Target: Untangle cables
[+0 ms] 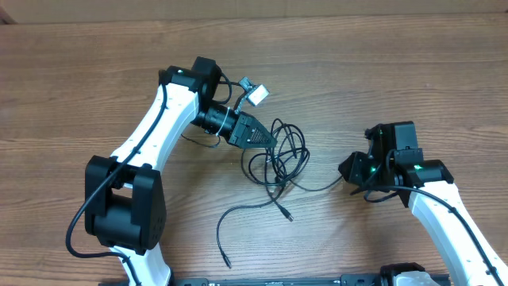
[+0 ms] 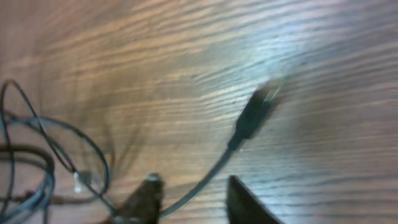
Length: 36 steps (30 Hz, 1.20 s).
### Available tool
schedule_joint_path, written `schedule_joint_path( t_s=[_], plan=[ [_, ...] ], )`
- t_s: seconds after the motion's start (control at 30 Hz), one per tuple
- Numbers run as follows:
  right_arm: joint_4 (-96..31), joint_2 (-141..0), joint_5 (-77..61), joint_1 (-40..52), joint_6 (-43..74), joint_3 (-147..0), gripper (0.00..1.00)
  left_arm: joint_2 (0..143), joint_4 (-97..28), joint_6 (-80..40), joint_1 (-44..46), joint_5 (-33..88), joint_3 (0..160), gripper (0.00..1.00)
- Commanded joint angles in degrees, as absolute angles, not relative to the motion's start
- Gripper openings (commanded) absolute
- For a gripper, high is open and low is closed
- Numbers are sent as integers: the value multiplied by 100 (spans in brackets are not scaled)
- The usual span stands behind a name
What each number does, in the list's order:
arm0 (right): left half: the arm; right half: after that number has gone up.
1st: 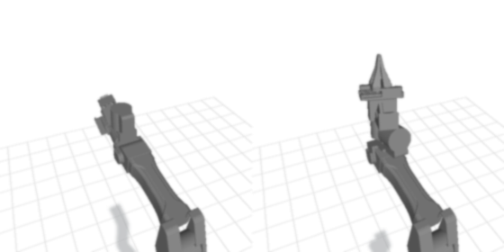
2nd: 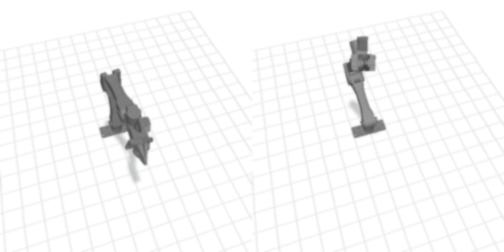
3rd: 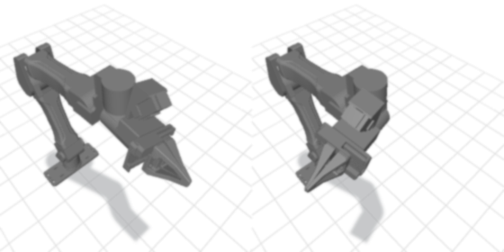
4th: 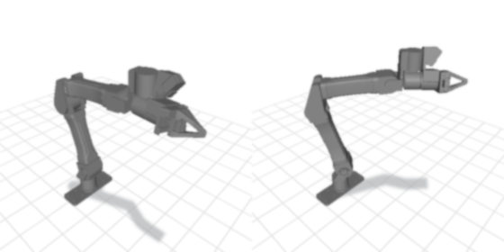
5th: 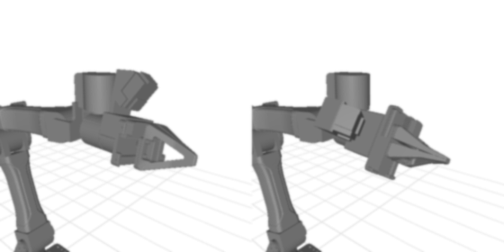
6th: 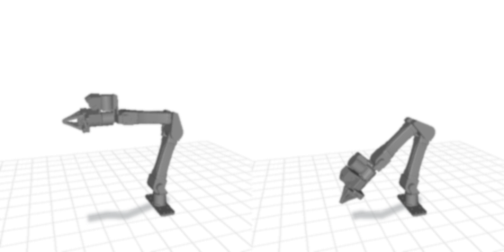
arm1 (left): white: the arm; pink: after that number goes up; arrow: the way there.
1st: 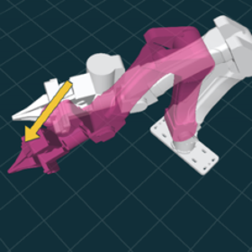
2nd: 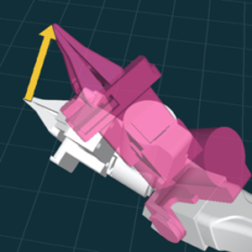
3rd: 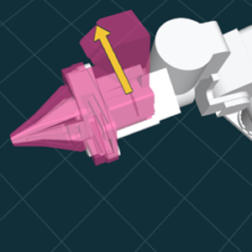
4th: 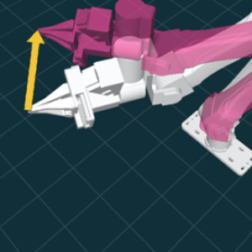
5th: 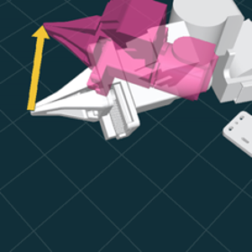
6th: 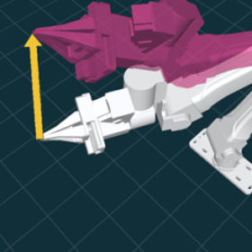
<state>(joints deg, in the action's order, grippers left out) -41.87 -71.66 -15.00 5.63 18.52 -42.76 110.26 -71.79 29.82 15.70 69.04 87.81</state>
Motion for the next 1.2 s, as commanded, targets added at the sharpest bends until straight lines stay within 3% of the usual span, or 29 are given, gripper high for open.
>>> schedule_joint_path(
  t_s=[0.0, 0.23, 0.4, 0.77, 1.0, 1.17],
  plan=[
    [-3975, -7181, -2246, 556, 1396, -4281, 45, 10895, -7179, 3173, 1535, 7166, 8895, 4],
    [-3470, -7183, -4497, 556, -47, -4281, 44, 10895, -7120, 3177, 1533, 8145, 8895, 4],
    [-3164, -7181, -4641, 556, -183, -4281, 38, 10895, -7067, 3173, 1535, 8541, 8895, 4],
    [-2038, -7183, -4637, 556, -180, -4281, 42, 10895, -7065, 2952, 1540, 9063, 8895, 4],
    [-2154, -7183, -4637, 556, -183, -4281, 41, 10895, -7061, 2867, 1540, 9061, 8895, 4],
    [-2324, -7181, -4504, 556, -174, -4281, 32, 10895, -7043, 2867, 1538, 9043, 8895, 4]
  ],
)
